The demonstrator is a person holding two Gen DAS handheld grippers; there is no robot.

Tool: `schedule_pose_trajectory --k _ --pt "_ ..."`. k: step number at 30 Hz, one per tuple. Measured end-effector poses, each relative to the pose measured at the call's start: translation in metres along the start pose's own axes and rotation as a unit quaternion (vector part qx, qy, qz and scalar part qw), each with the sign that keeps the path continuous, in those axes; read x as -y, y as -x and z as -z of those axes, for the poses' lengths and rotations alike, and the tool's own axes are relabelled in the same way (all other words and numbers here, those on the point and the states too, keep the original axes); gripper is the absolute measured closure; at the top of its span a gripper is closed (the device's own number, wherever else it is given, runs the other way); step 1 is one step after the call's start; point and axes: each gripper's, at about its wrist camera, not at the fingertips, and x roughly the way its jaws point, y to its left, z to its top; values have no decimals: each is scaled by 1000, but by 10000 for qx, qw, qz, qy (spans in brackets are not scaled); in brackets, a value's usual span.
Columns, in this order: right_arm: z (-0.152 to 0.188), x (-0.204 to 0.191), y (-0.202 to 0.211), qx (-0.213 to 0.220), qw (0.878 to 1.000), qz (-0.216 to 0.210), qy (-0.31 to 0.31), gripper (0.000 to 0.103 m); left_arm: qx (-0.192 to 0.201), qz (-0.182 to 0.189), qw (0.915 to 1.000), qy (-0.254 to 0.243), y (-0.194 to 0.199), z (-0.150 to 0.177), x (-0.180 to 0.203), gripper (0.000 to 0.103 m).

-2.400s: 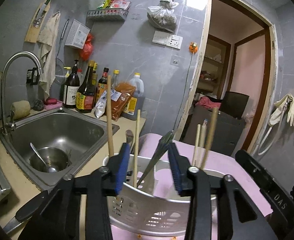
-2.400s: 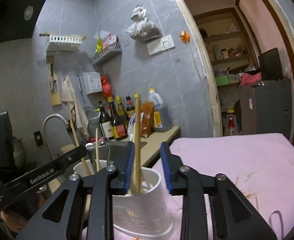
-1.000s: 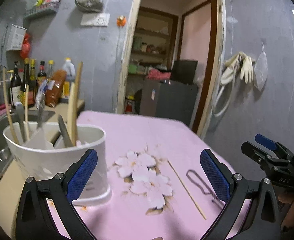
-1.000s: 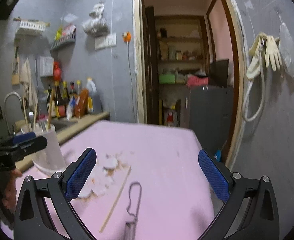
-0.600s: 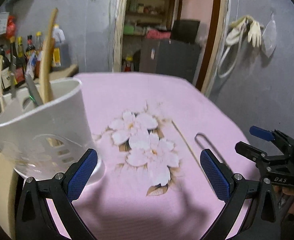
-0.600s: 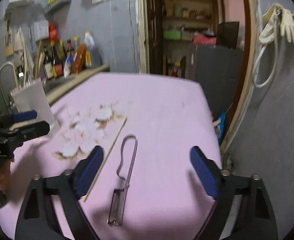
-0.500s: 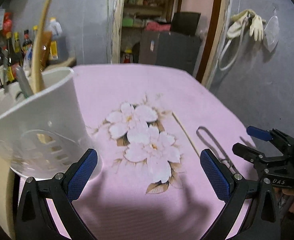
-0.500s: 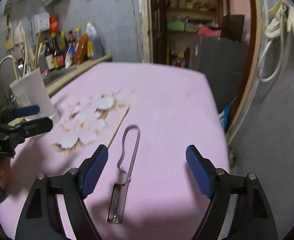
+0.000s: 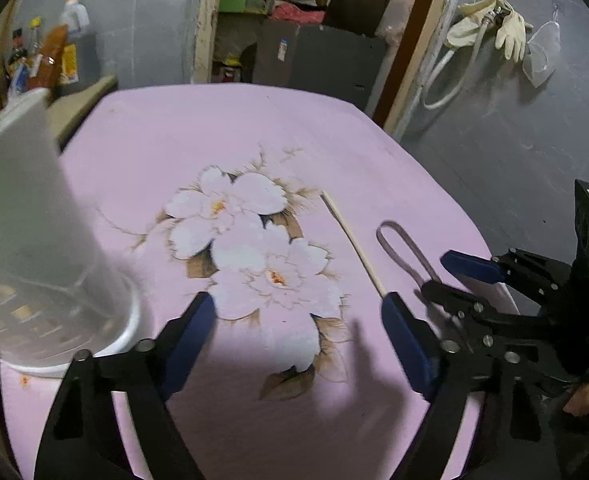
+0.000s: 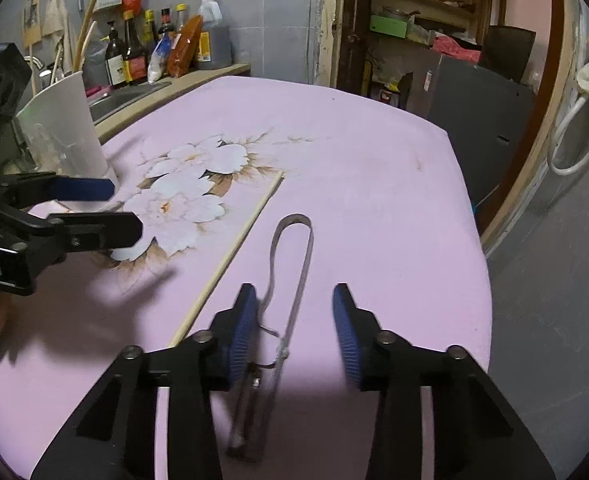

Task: Organize utensils
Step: 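Grasp the wooden chopstick with the left tool while the right tool grasps the wire utensil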

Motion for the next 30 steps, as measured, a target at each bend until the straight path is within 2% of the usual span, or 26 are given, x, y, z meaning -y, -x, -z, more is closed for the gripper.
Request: schedule_pose_trajectory --k 3,10,12,13,15,17,21,25,30 --pt "-2 5 -2 19 10000 29 -48 85 -176 199 9996 58 -7 -7 -1 40" --pt "-5 14 -2 75 9998 71 -179 86 -404 538 9977 -12 -25 -27 11 50" --pt "-5 17 -1 93 9996 105 -232 86 -538 566 9969 -18 -34 -31 13 58" --pt "-5 18 -1 97 9996 124 -241 86 -602 551 9967 -14 -39 -33 14 63" --pt "-4 20 0 105 9995 164 -242 86 -606 498 9969 -26 -45 -38 15 65" --pt "-4 23 1 109 9994 198 -252 86 -649 468 9968 -30 -49 -44 17 71" --pt "-6 26 -1 84 9993 223 -303 86 -810 217 9965 -14 -59 -55 20 80" --pt "-8 27 -6 -48 9992 199 -357 85 -972 63 9952 20 -64 -64 19 96" --pt "-13 29 -12 -148 9988 168 -431 84 -1037 216 9943 122 -58 -58 5 99"
